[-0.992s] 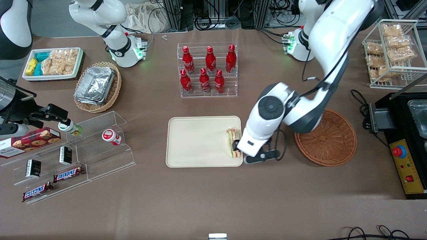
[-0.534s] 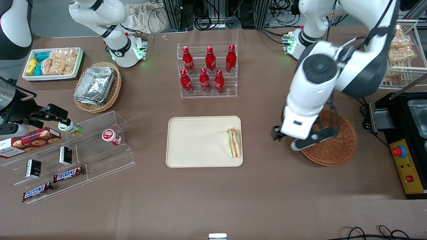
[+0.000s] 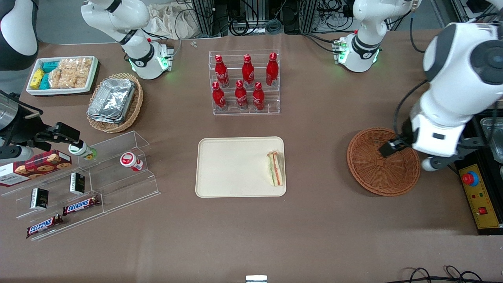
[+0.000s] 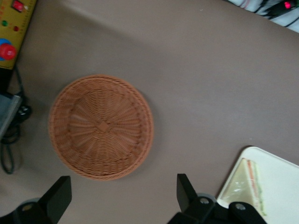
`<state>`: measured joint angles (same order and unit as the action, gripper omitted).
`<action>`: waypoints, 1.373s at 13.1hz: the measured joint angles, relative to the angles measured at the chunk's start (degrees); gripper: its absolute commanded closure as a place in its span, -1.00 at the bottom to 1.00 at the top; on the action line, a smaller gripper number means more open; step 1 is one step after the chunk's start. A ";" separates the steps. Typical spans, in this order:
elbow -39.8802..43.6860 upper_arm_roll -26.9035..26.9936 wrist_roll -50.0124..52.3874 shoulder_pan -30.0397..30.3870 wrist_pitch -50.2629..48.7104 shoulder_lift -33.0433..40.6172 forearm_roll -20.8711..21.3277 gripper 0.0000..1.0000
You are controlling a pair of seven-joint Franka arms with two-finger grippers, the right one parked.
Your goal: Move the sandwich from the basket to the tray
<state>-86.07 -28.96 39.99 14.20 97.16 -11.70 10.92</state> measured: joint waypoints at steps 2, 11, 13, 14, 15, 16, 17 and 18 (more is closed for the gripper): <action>-0.04 1.52 -4.66 2.08 -1.00 0.83 -0.06 -1.00; -0.31 29.12 -31.83 -11.44 -3.51 2.56 -6.61 -1.00; 0.08 31.58 -38.61 -11.70 -4.25 2.90 -6.84 -1.00; 0.33 31.92 -40.72 -11.70 -4.54 2.96 -6.91 -1.00; 0.38 31.87 -41.60 -11.79 -4.61 2.91 -7.03 -1.00; 0.38 31.62 -41.89 -12.13 -4.60 2.77 -7.26 -1.00; 0.43 31.19 -41.92 -12.66 -4.56 2.52 -8.03 -1.00; 0.62 30.68 -41.92 -13.12 -4.54 2.13 -9.35 -1.00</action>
<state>-85.45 1.72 -1.93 1.08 92.62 -9.56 1.57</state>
